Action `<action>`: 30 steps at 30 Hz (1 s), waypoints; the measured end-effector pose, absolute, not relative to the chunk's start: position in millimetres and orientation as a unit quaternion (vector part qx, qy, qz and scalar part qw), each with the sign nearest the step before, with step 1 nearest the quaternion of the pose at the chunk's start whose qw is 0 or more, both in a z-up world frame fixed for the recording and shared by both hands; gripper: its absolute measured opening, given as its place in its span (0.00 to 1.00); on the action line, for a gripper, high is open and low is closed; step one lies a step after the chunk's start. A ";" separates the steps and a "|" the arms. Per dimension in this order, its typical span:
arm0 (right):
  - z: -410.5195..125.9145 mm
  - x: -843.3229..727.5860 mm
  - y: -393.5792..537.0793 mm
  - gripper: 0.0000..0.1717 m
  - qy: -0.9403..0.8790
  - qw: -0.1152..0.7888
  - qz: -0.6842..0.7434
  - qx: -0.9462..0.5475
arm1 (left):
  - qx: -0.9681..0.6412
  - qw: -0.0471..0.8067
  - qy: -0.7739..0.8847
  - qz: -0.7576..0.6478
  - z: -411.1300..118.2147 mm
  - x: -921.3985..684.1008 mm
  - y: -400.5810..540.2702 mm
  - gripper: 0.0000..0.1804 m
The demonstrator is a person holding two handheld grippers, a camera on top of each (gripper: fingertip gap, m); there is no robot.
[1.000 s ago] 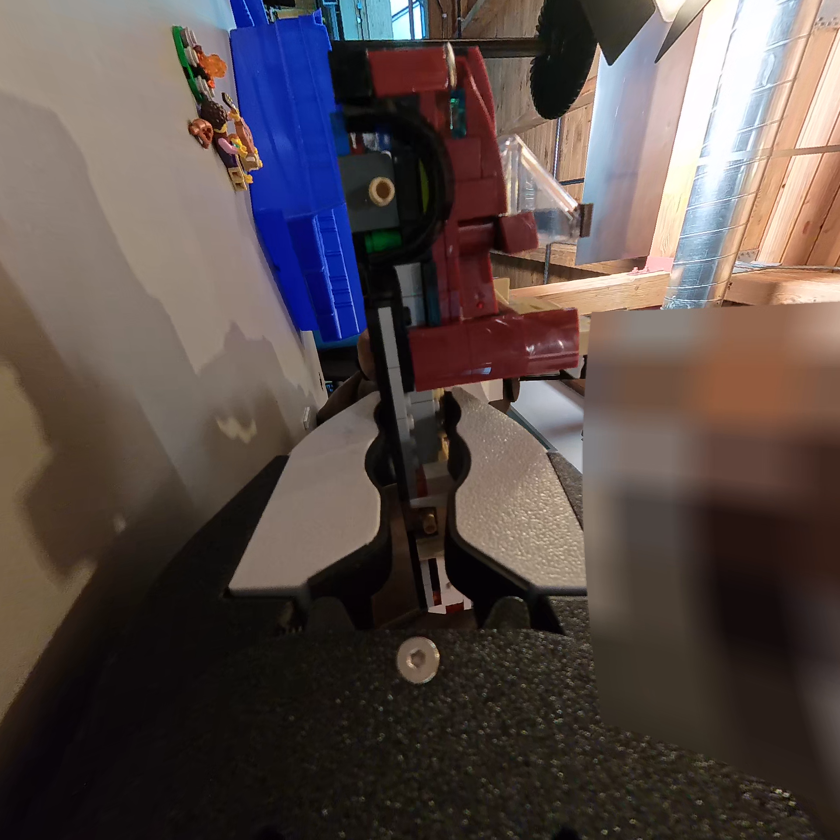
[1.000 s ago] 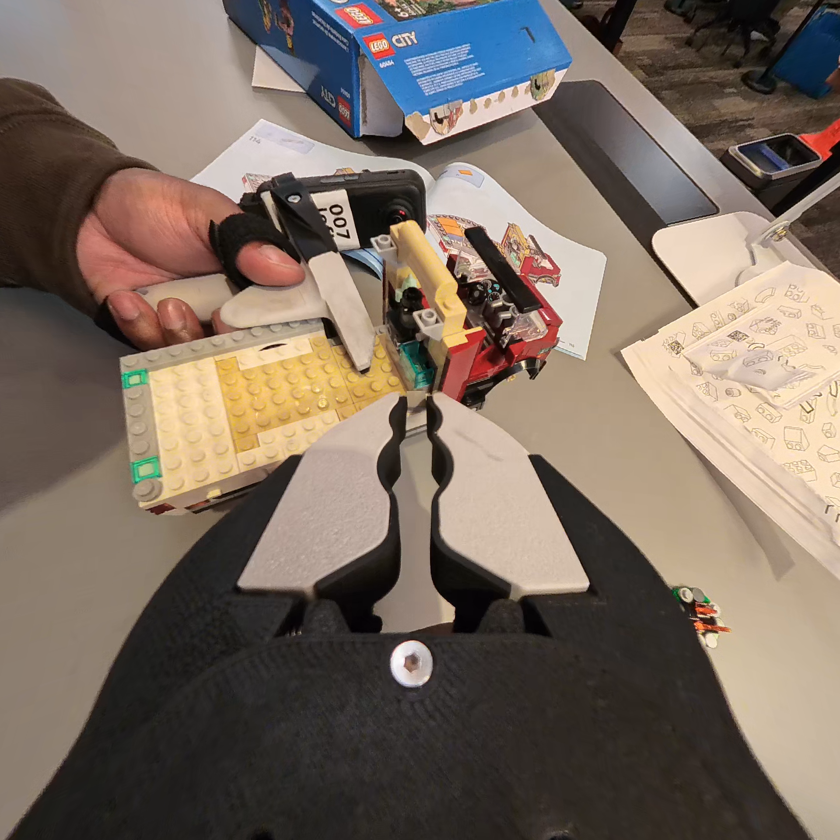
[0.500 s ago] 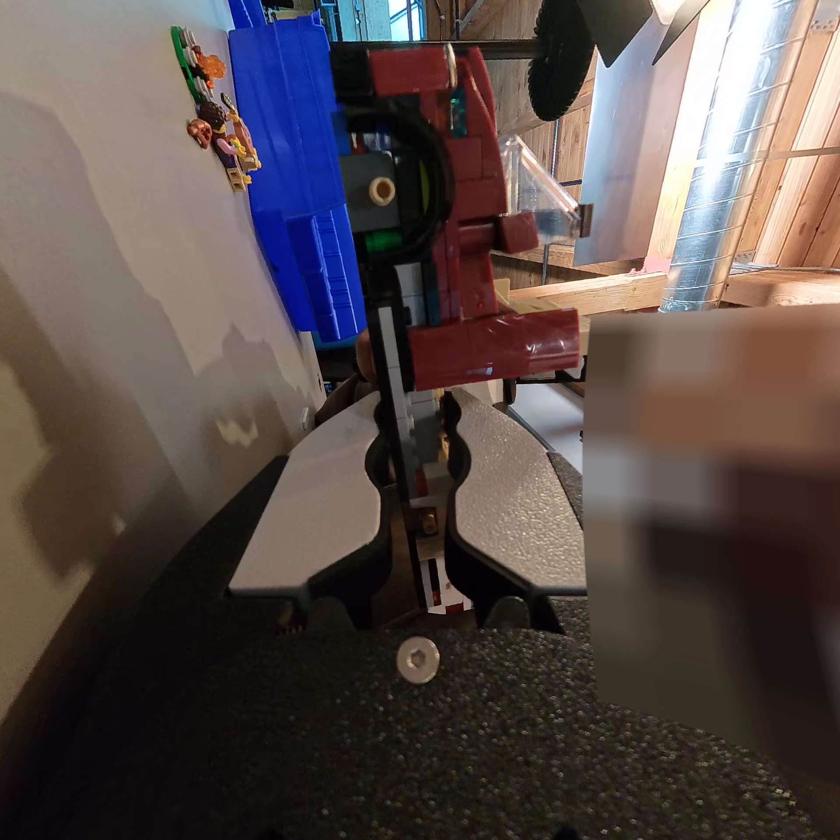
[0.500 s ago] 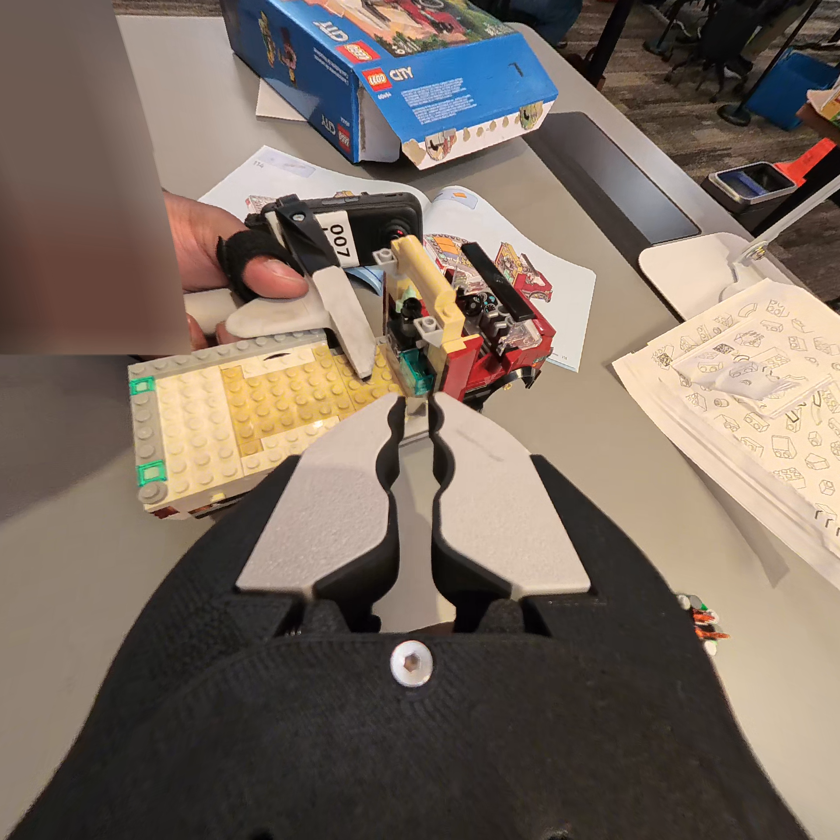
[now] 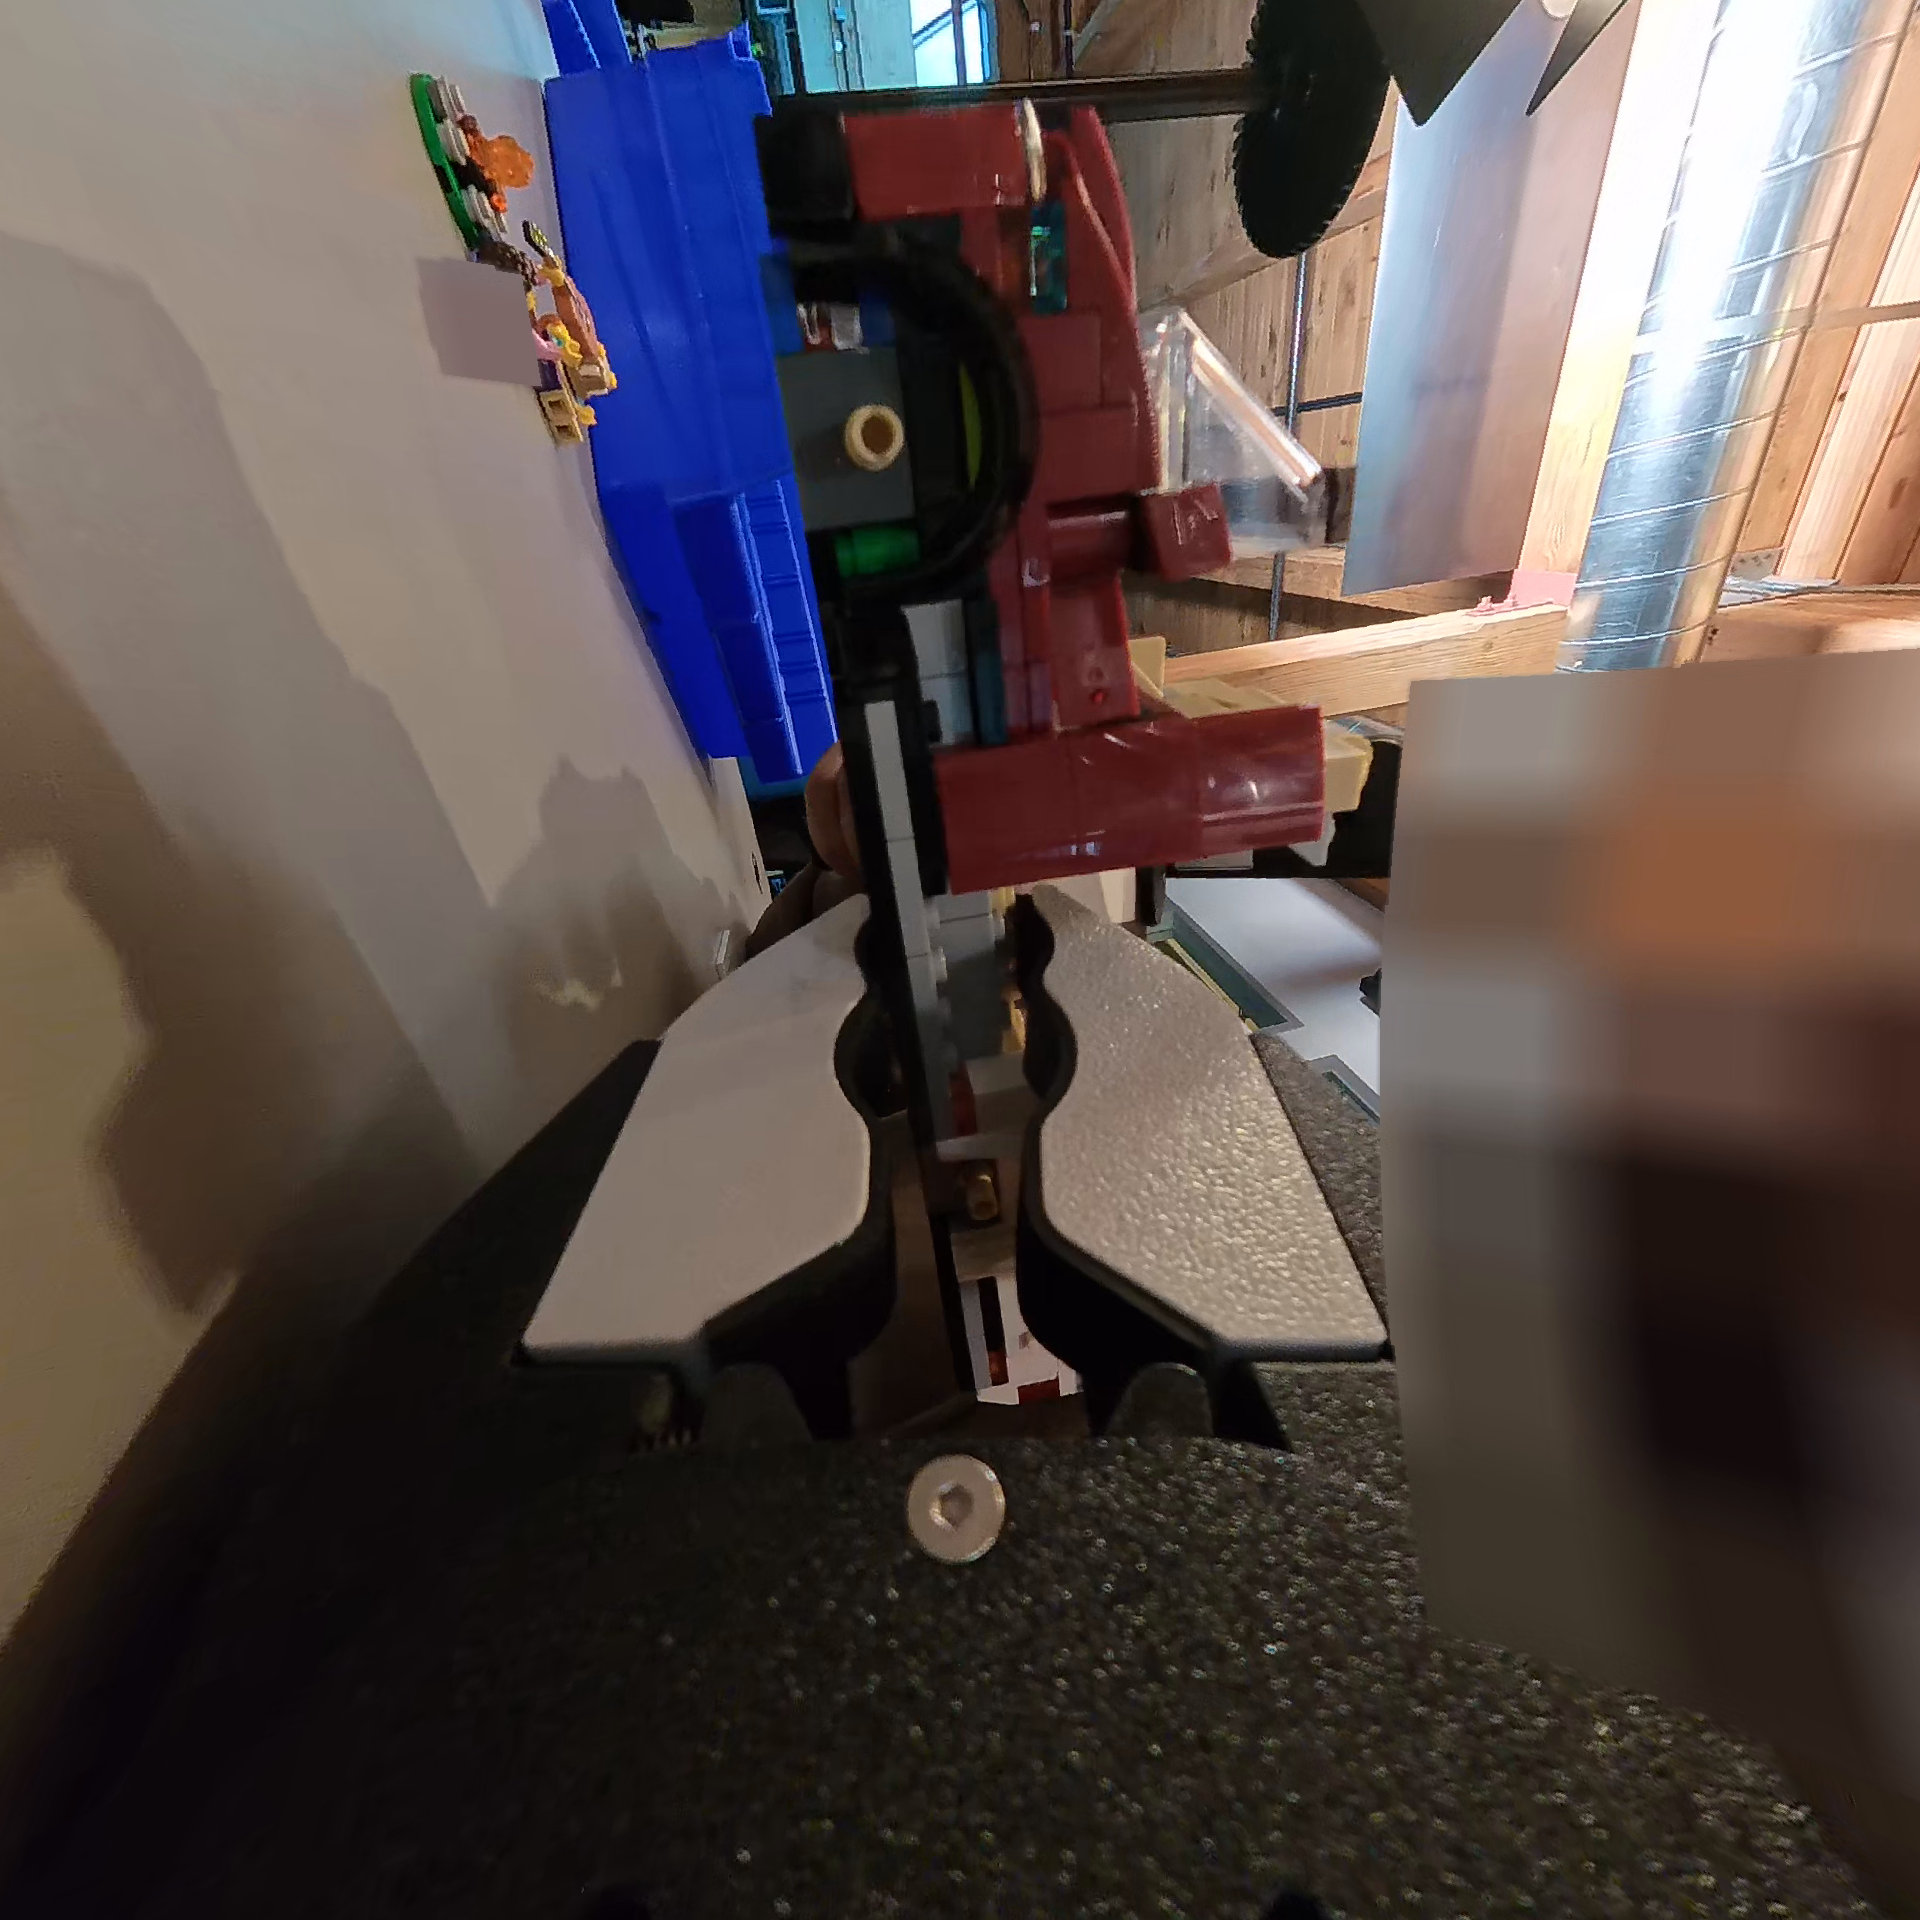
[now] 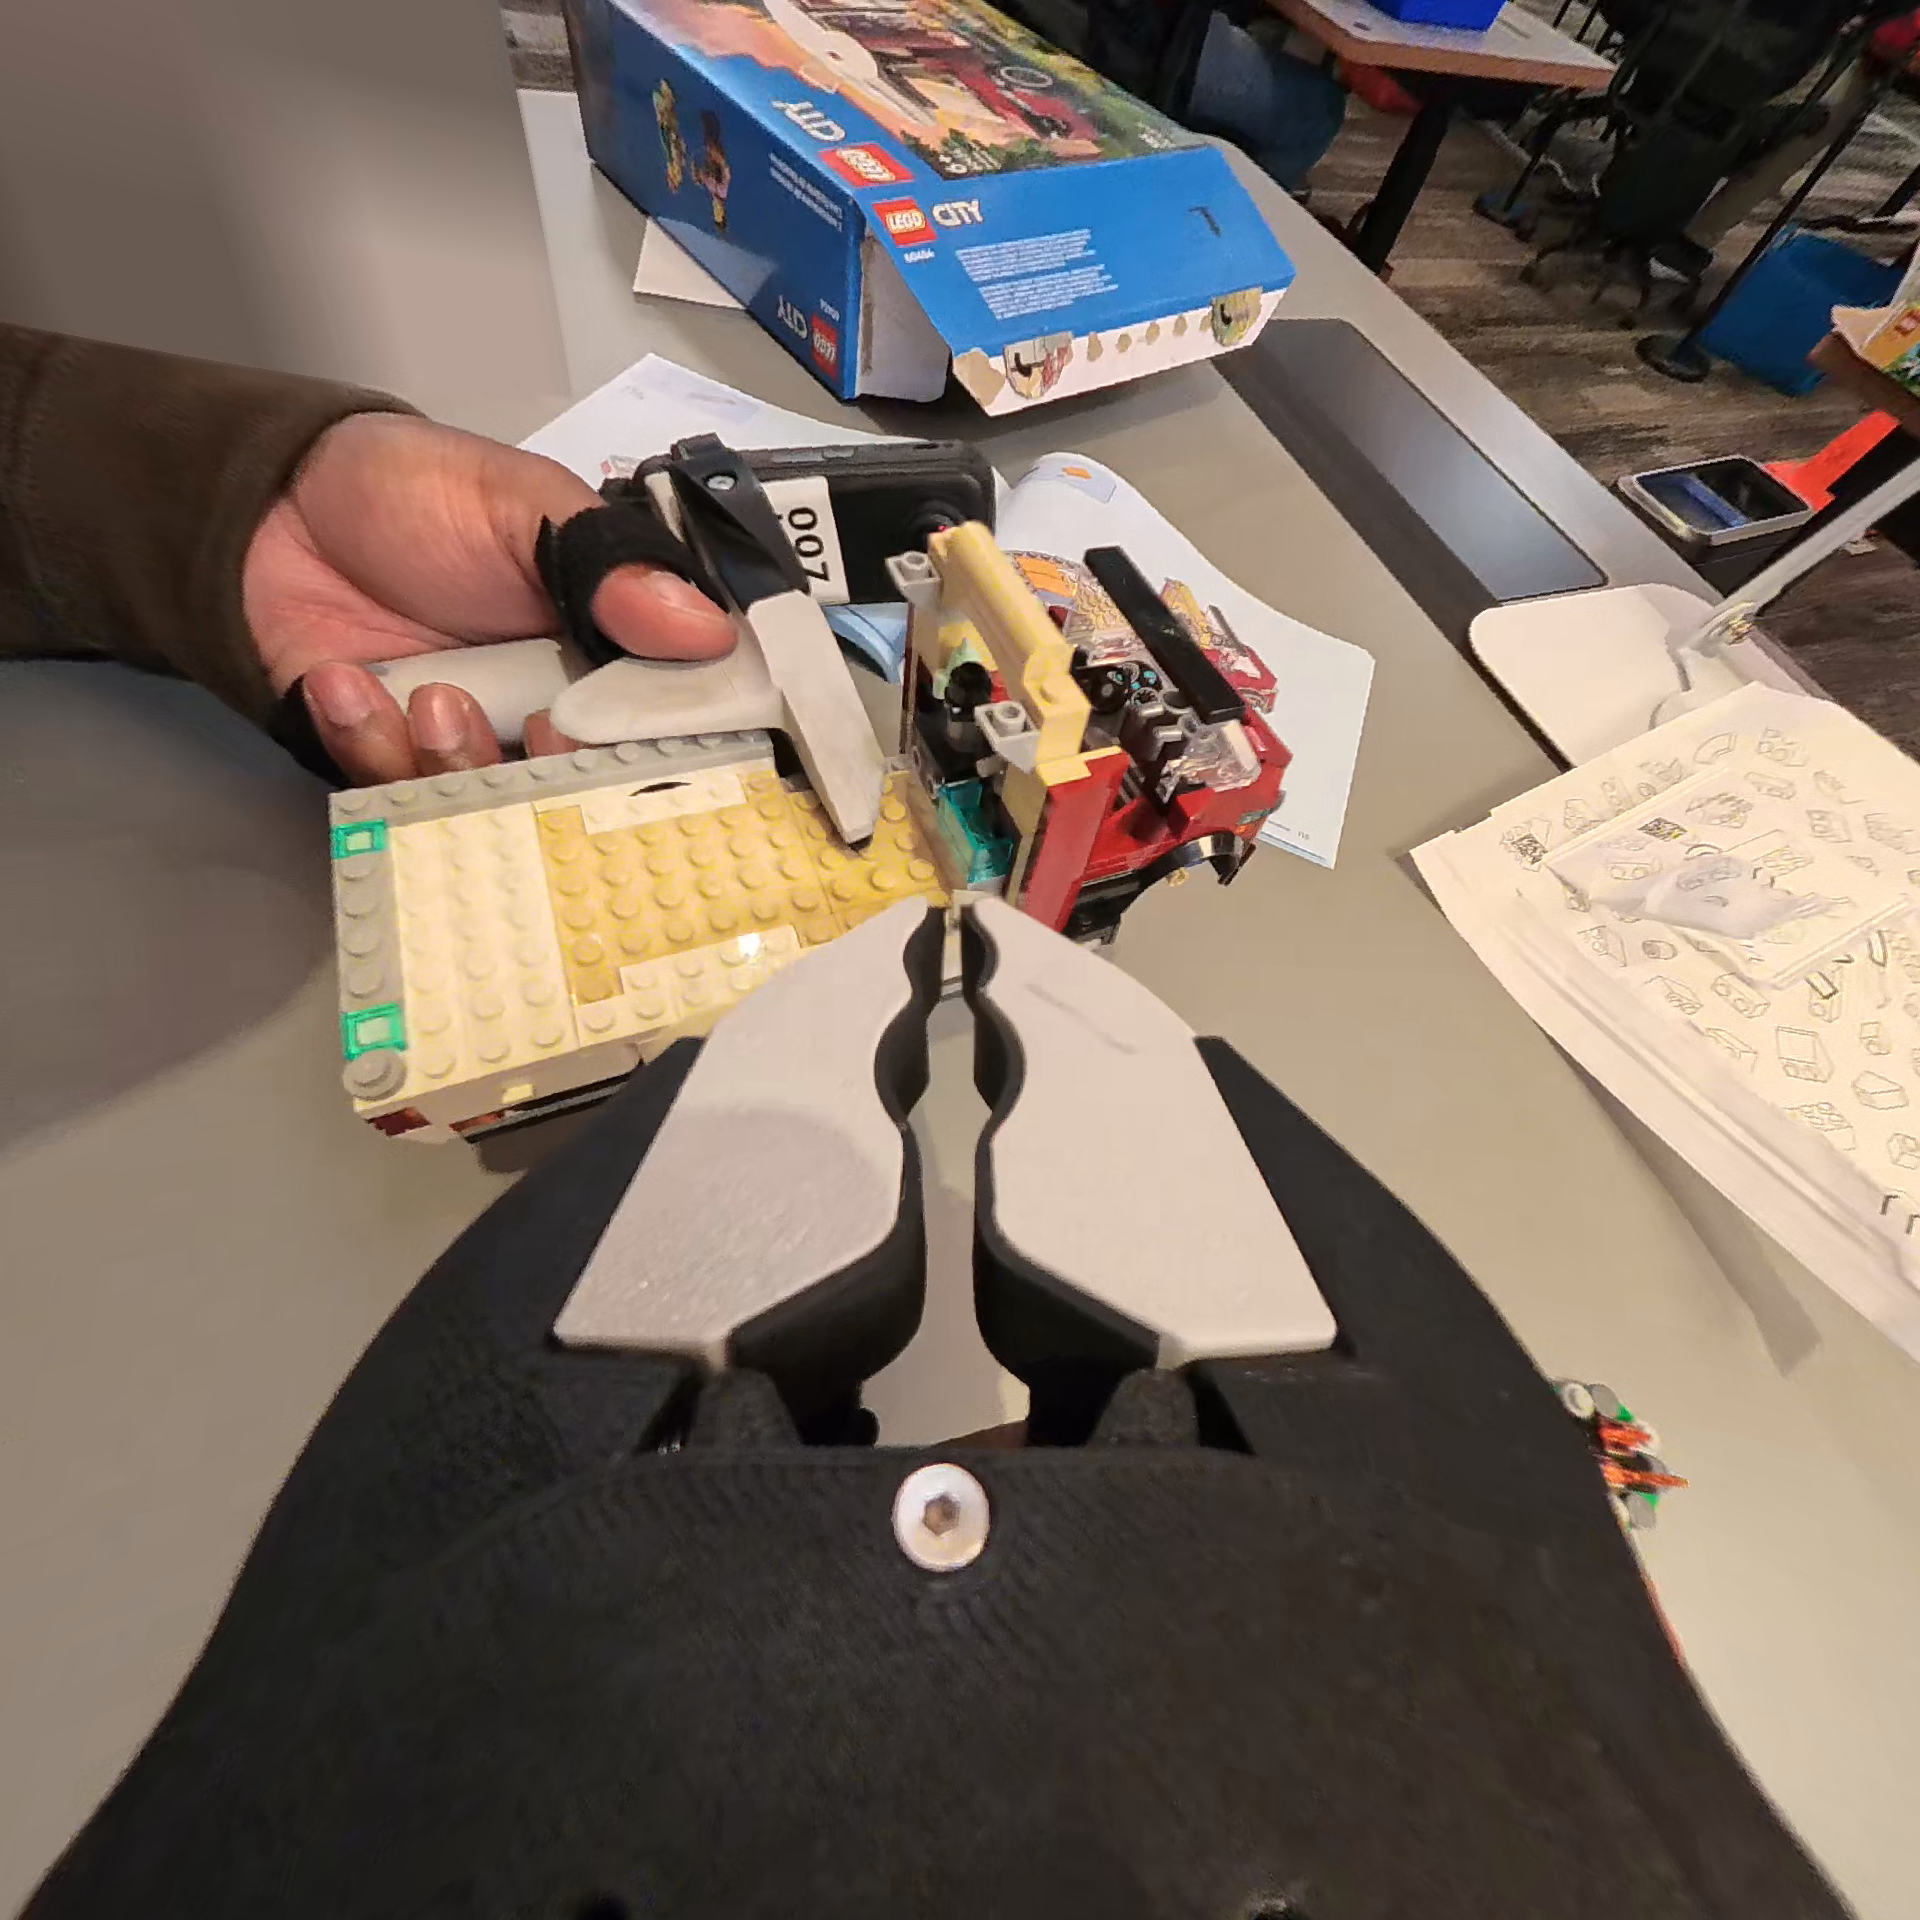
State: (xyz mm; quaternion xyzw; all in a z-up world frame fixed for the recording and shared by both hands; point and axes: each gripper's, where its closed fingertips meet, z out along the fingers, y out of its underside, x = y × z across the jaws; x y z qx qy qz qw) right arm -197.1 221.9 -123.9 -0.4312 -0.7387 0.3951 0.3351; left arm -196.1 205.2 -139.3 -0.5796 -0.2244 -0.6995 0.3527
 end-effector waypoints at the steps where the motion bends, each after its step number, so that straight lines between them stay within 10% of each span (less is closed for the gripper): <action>1: -124.4 -197.1 220.9 0.01 -0.739 0.334 0.395 -0.431 | -0.580 0.353 -0.224 -0.699 -139.4 -196.1 205.2 0.12; 30: -126.1 -206.4 227.0 0.02 -0.732 0.364 0.385 -0.429 | -0.577 0.353 -0.227 -0.701 -139.2 -197.6 205.7 0.12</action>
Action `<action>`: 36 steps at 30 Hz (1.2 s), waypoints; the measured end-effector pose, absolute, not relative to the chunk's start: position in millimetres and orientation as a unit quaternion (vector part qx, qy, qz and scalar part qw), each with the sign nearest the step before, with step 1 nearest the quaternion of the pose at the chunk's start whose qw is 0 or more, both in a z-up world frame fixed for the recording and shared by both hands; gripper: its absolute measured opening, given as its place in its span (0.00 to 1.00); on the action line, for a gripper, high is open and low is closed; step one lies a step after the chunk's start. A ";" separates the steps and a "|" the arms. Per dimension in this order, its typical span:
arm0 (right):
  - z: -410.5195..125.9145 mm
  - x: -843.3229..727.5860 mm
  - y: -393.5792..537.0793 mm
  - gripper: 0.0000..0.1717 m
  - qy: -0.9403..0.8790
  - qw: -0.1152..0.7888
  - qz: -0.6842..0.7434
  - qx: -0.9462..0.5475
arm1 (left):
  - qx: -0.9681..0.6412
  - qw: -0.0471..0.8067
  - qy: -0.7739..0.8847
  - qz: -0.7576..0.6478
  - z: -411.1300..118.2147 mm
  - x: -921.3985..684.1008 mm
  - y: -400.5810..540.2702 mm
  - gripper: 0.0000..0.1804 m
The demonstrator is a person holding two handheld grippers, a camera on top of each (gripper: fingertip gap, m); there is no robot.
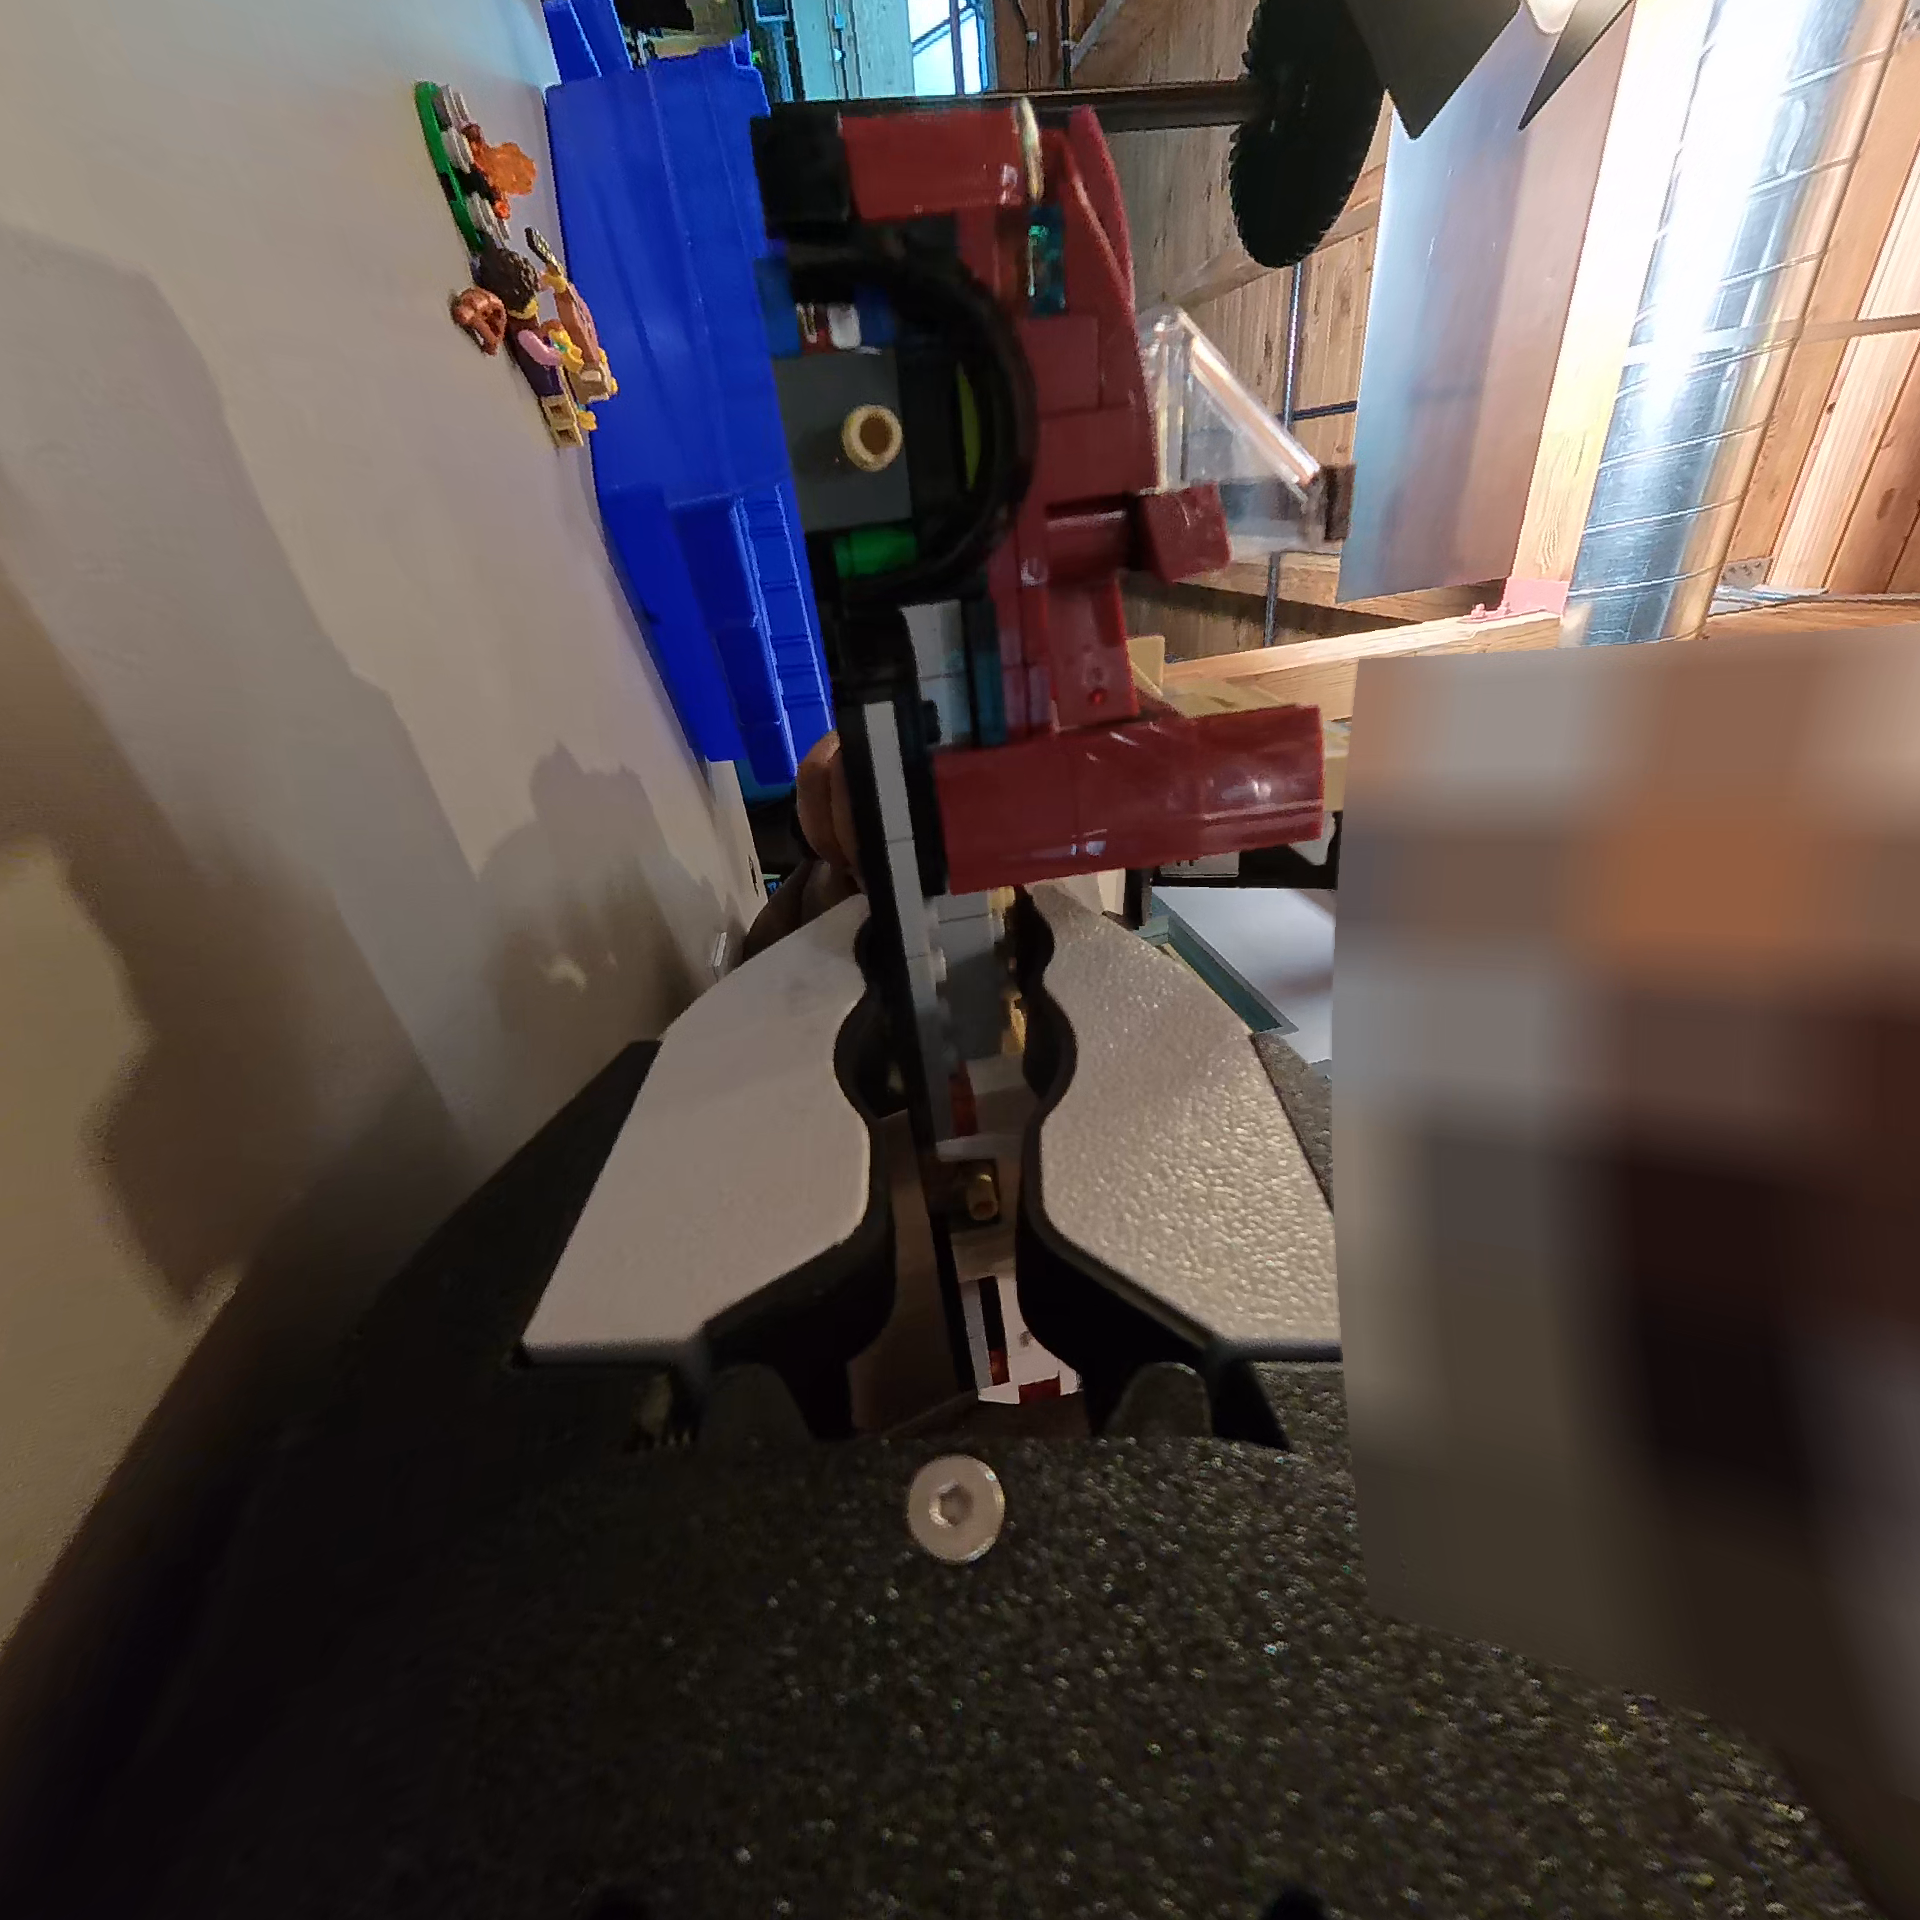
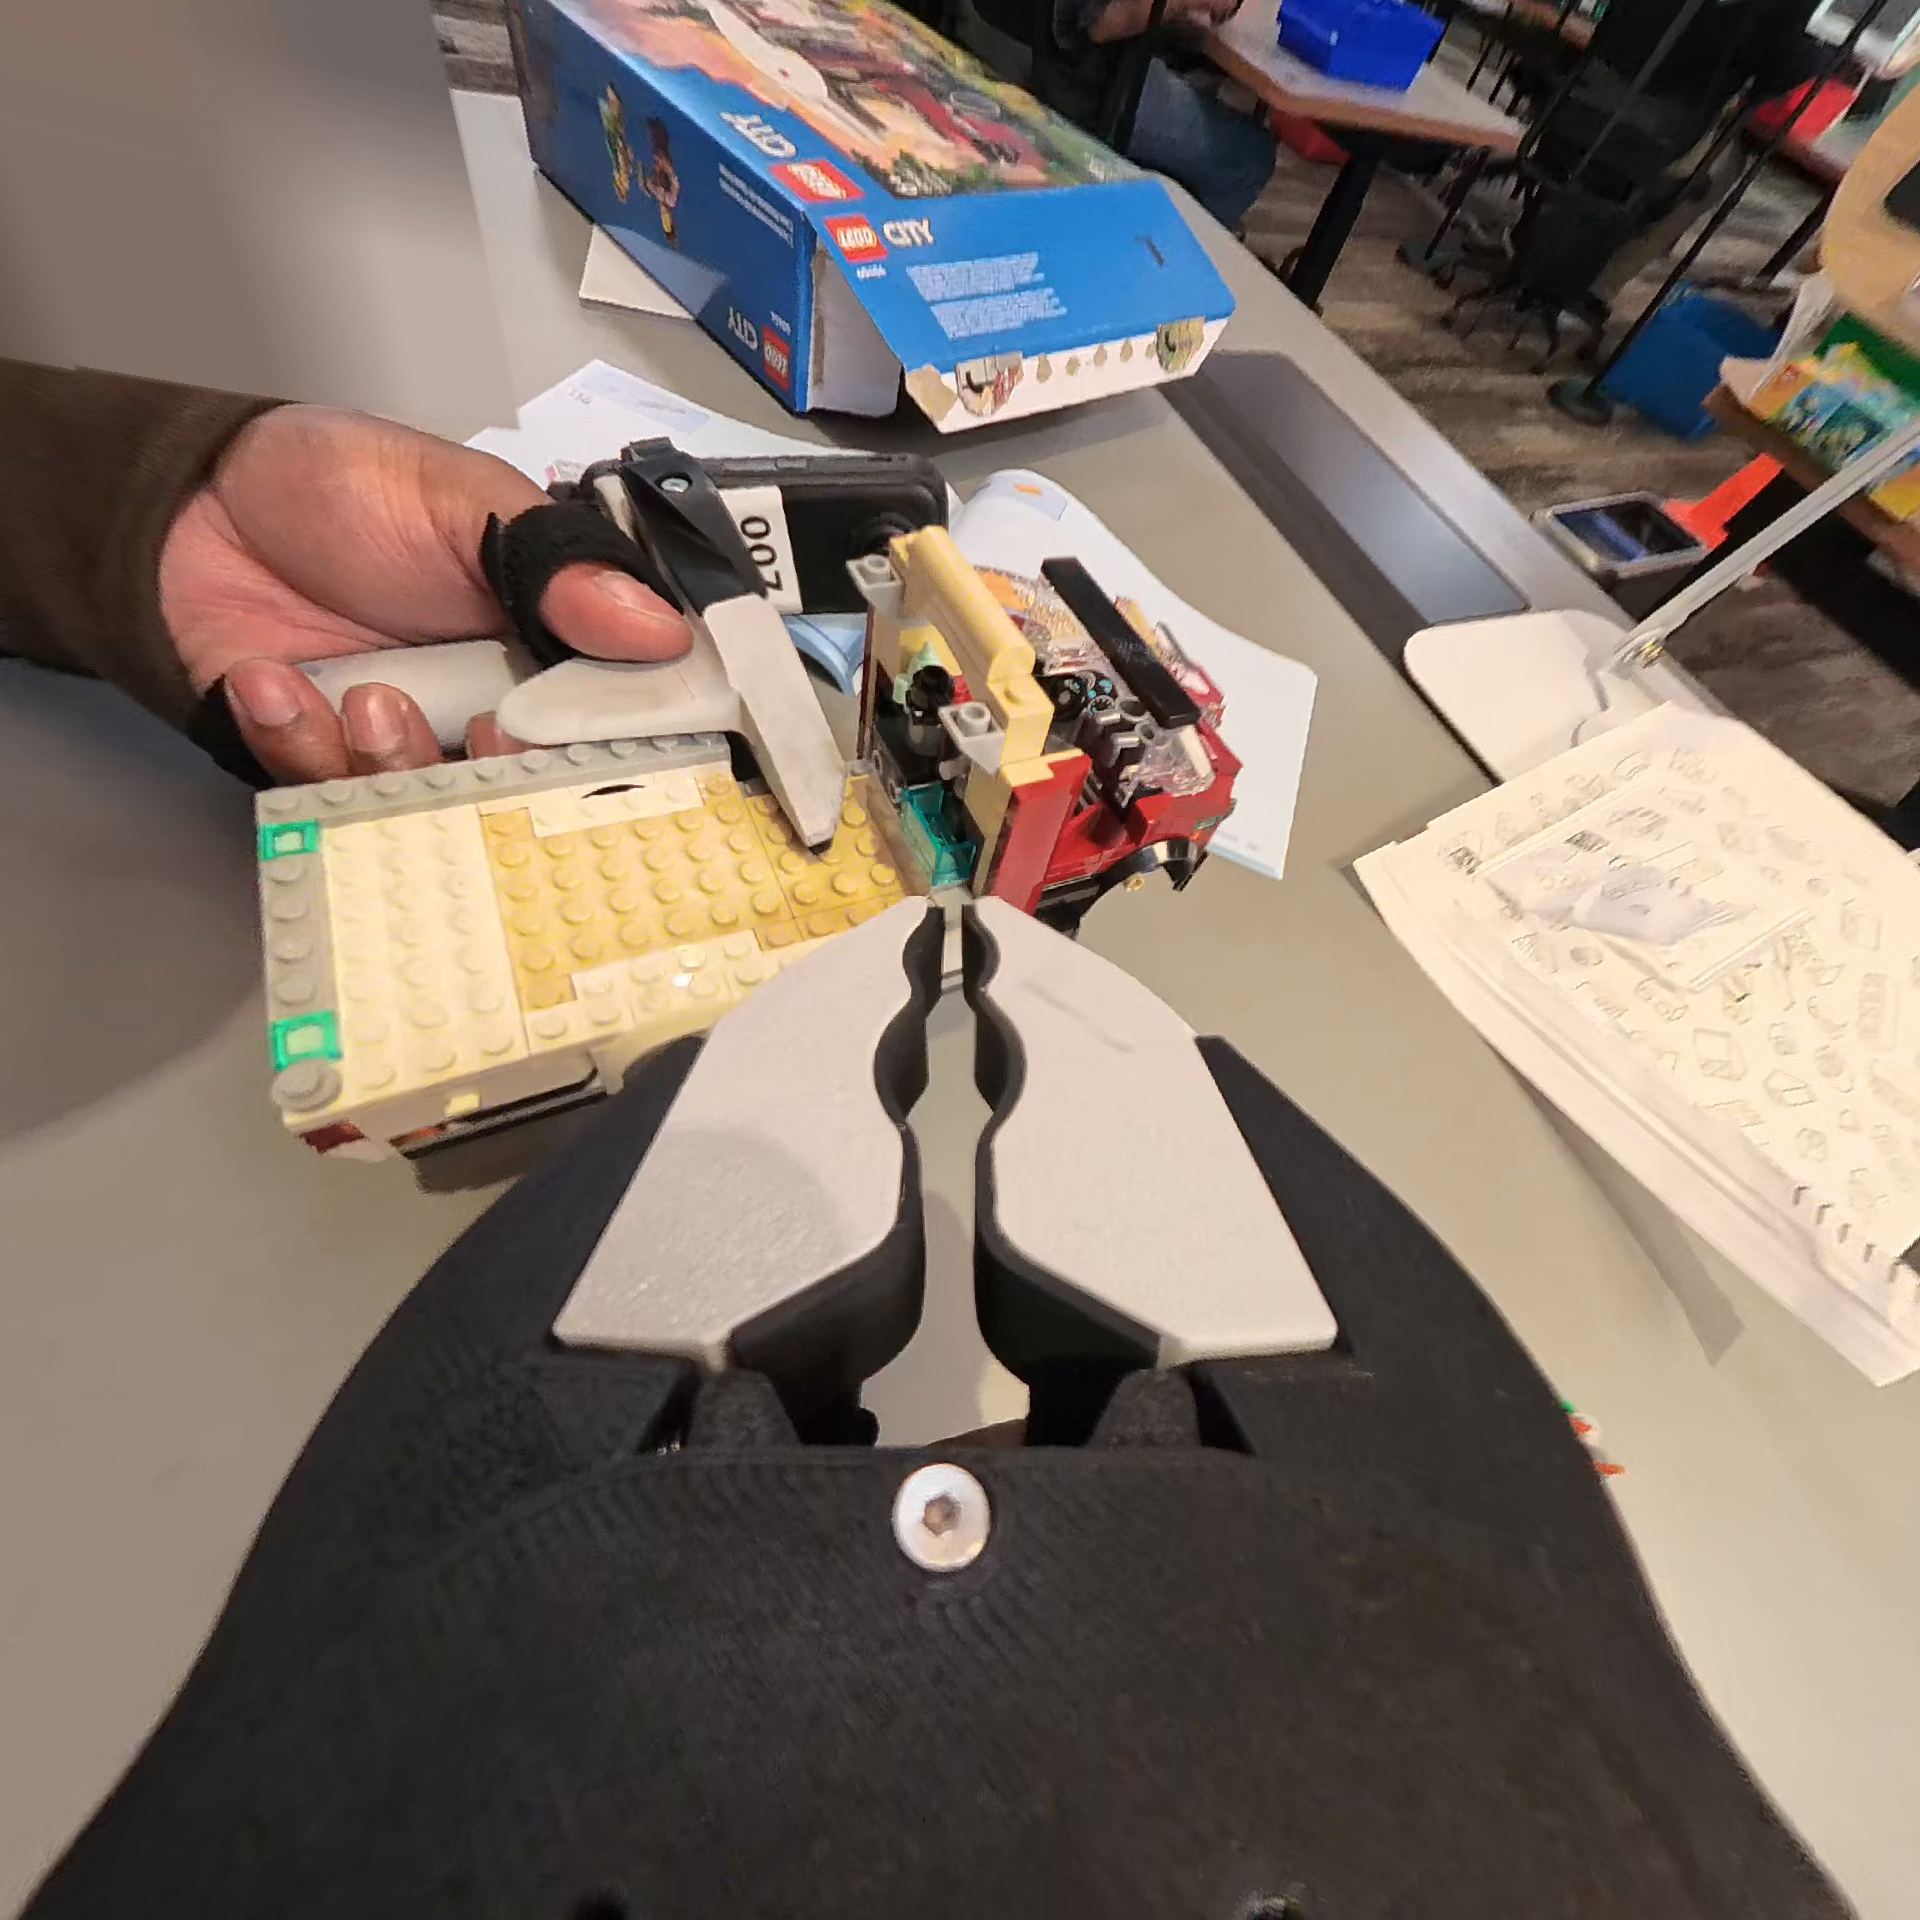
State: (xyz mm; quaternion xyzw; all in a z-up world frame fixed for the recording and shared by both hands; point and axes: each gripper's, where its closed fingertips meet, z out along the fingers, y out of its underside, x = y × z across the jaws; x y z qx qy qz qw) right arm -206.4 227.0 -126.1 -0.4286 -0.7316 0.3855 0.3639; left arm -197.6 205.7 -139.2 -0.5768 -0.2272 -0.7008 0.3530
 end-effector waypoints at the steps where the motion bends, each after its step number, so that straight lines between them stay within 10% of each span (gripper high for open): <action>1: -124.6 -205.6 227.6 0.02 -0.732 0.369 0.386 -0.422 | -0.576 0.353 -0.228 -0.702 -138.8 -198.0 205.6 0.12; 9: -138.4 -202.5 251.6 0.09 -0.775 0.493 0.278 -0.281 | -0.569 0.360 -0.224 -0.704 -135.9 -199.9 205.0 0.12; 20: -136.0 -203.4 229.3 0.20 -0.558 0.087 0.584 -0.583 | -0.565 0.385 -0.201 -0.701 -129.2 -200.5 204.7 0.12; 36: -130.5 -206.1 224.0 0.28 -0.474 0.013 0.638 -0.607 | -0.566 0.393 -0.183 -0.701 -126.5 -197.6 203.4 0.12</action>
